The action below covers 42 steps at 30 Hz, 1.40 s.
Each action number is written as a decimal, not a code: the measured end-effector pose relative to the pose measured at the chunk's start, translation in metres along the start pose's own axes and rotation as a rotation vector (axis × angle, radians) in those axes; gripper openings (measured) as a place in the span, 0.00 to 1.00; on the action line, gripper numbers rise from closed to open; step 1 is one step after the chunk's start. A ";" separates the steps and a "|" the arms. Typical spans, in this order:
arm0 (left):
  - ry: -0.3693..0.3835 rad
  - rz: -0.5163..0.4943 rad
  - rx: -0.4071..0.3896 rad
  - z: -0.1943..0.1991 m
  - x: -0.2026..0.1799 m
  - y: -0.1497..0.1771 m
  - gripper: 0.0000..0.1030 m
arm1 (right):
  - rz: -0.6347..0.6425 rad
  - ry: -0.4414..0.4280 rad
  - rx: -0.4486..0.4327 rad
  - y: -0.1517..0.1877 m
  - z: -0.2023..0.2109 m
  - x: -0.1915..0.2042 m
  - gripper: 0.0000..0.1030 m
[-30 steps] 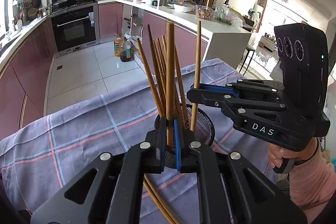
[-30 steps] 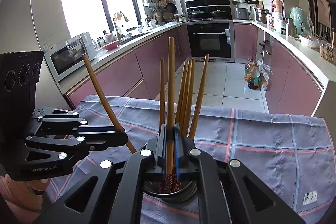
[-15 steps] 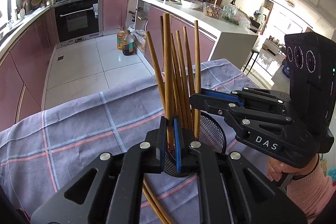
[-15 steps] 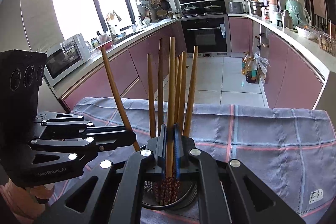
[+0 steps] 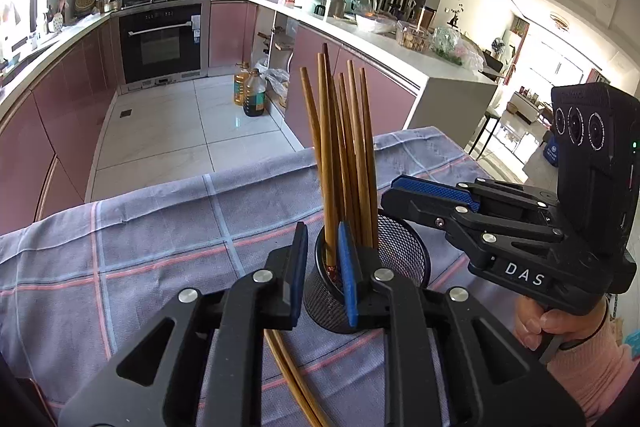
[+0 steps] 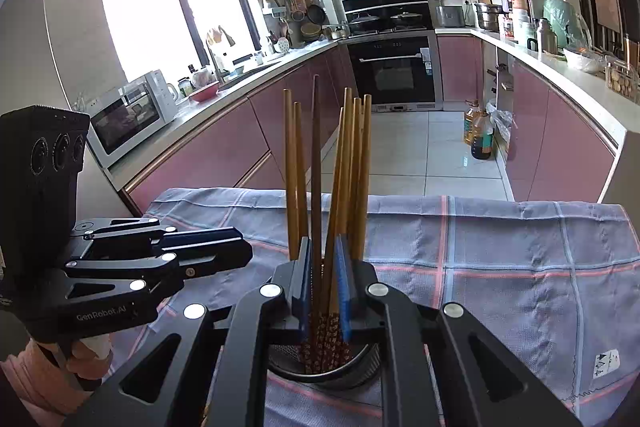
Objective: Organize utensils
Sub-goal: 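Lower the left gripper's chopstick into the cup and open while the right gripper releases its chopstick, then move both open grippers back to the last chopsticks on the cloth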
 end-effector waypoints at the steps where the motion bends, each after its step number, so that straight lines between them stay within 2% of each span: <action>1: -0.010 -0.003 -0.016 0.006 0.000 0.001 0.21 | 0.006 -0.012 -0.004 0.003 0.005 0.002 0.20; 3: -0.034 -0.011 -0.048 0.020 -0.001 0.006 0.27 | 0.020 -0.034 -0.016 0.009 0.015 0.008 0.28; 5: -0.065 -0.012 -0.078 0.035 0.001 0.014 0.40 | 0.043 -0.049 -0.031 0.017 0.025 0.015 0.33; 11: -0.149 0.030 -0.088 0.059 0.016 0.056 0.53 | 0.076 -0.091 0.004 0.057 0.035 0.029 0.48; 17: -0.227 0.072 -0.021 0.063 0.024 0.112 0.70 | 0.062 -0.078 0.140 0.105 0.006 0.030 0.48; 21: -0.256 0.096 0.026 0.061 0.027 0.145 0.71 | 0.075 -0.051 0.223 0.137 -0.017 0.036 0.48; 24: -0.249 0.118 0.046 0.061 0.028 0.158 0.71 | 0.104 -0.023 0.255 0.155 -0.027 0.043 0.48; 42: -0.218 0.163 0.082 0.050 0.029 0.177 0.71 | 0.149 0.080 0.264 0.171 -0.039 0.046 0.48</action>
Point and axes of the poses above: each gripper's, at about its wrist camera, not at the fingertips, and z roughly against the way its jaws point, x to its left, y to its underside, the point moved 6 cm from there along -z, roughly the way its jaws point, and after that the axes turned 15 degrees about -z, right-handed, at the moved point
